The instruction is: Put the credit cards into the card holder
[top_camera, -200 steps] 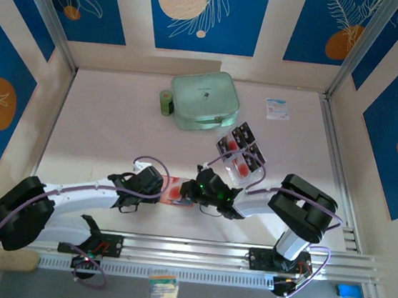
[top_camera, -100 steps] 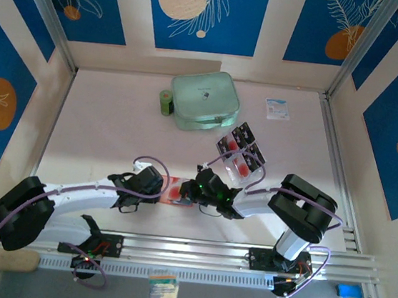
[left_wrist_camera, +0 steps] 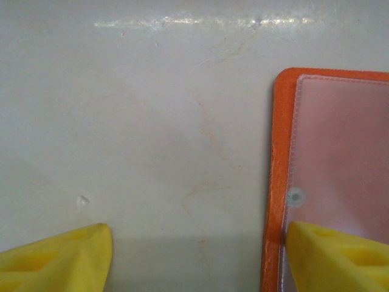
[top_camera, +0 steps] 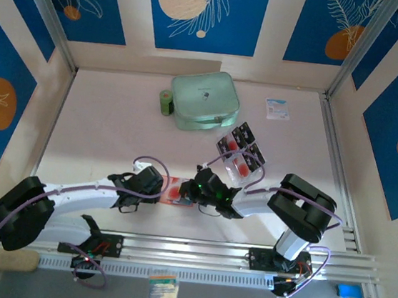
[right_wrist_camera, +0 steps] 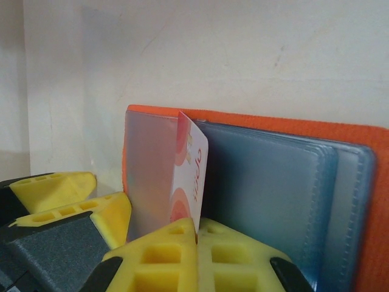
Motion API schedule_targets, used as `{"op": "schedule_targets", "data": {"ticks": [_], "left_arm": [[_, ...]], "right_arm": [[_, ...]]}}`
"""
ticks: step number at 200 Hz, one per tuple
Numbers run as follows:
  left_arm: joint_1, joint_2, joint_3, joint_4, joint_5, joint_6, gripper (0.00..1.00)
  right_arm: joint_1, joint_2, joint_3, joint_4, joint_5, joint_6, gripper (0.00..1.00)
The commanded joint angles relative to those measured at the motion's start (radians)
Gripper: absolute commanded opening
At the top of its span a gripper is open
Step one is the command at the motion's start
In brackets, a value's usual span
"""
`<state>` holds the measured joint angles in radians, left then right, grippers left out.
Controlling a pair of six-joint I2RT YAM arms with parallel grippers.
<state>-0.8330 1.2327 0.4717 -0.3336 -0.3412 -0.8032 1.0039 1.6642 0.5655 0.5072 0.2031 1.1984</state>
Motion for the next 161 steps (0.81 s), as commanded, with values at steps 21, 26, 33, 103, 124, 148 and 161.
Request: {"op": "schedule_targets", "data": {"ticks": [21,26,33,103,124,148,161], "left_arm": [[0.008,0.009,-0.005,0.019,0.038,0.007,0.75],[0.009,0.009,-0.006,0.018,0.038,0.007,0.74],[0.008,0.011,-0.007,0.019,0.038,0.007,0.75],[0.009,0.013,-0.007,0.022,0.04,0.007,0.75],[0.008,0.015,-0.007,0.024,0.04,0.007,0.75],[0.009,0.019,-0.007,0.026,0.042,0.007,0.75],[0.008,0.022,-0.007,0.026,0.042,0.008,0.75]], "right_arm": [[0.012,-0.004,-0.005,-0.111,0.015,0.013,0.0],[0.012,-0.006,-0.003,-0.114,0.012,0.015,0.0],[0.013,-0.005,-0.002,-0.117,0.012,0.015,0.0],[0.024,-0.033,-0.009,-0.145,0.031,0.021,0.0],[0.025,-0.022,-0.004,-0.15,0.029,0.016,0.0],[0.024,0.003,0.005,-0.143,0.019,0.02,0.0],[0.022,0.015,0.01,-0.139,0.015,0.023,0.0]]}}
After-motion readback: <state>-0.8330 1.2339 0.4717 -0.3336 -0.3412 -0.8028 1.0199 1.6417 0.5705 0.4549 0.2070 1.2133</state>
